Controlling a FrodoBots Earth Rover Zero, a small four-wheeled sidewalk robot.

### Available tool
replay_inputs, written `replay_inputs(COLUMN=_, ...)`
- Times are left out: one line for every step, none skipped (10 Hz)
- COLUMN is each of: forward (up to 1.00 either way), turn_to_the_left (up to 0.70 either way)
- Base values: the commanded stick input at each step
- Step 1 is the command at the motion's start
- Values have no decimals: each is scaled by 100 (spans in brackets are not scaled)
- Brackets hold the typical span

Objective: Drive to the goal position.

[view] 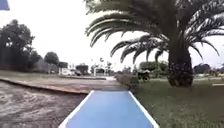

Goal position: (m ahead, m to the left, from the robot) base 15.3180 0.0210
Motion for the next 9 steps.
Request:
replay_inputs(forward=50, turn_to_the_left=0)
replay_inputs(forward=50, turn_to_the_left=0)
replay_inputs(forward=50, turn_to_the_left=0)
replay_inputs(forward=50, turn_to_the_left=0)
replay_inputs(forward=50, turn_to_the_left=0)
replay_inputs(forward=50, turn_to_the_left=0)
replay_inputs(forward=50, turn_to_the_left=0)
replay_inputs(forward=50, turn_to_the_left=0)
replay_inputs(forward=50, turn_to_the_left=0)
